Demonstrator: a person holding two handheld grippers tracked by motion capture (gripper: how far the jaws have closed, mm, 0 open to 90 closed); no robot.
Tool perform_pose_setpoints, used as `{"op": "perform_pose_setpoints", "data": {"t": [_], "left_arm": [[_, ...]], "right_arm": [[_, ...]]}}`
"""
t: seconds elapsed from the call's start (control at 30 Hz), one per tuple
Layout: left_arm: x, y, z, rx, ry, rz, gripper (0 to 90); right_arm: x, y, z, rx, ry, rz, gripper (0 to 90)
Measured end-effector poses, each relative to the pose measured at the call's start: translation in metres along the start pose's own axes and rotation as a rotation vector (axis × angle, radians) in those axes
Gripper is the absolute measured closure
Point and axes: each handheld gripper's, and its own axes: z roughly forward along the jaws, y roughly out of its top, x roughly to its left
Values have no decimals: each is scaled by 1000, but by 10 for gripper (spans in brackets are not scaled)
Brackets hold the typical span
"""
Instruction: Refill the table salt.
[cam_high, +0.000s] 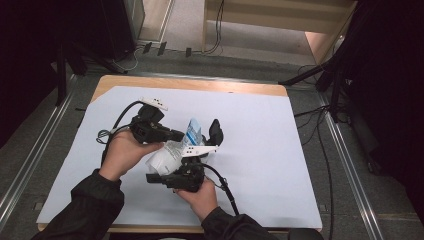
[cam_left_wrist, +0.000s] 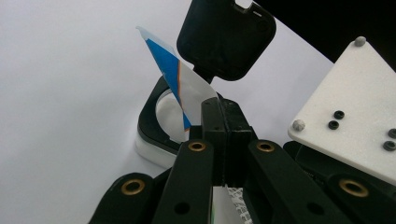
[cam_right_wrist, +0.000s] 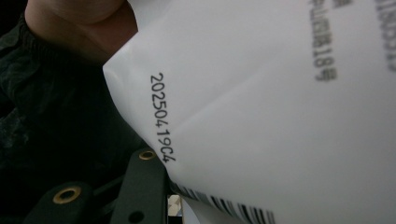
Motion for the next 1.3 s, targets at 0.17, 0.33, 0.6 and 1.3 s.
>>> {"op": "perform_pose_setpoints", "data": {"t": [0.17,0.33,0.6,1.3], "left_arm": [[0,0,0,4,2,2,900],[0,0,0,4,-3,1,900],[-1,0,-1,4,-2,1,900],[-2,1,-1,-5,8,0,900]], "right_arm": [[0,0,0,1,-3,-2,649],[1,0,1,4,-13,-3,647],[1,0,1,5,-15,-7,647],[4,2,3,2,-26,5,606]]}}
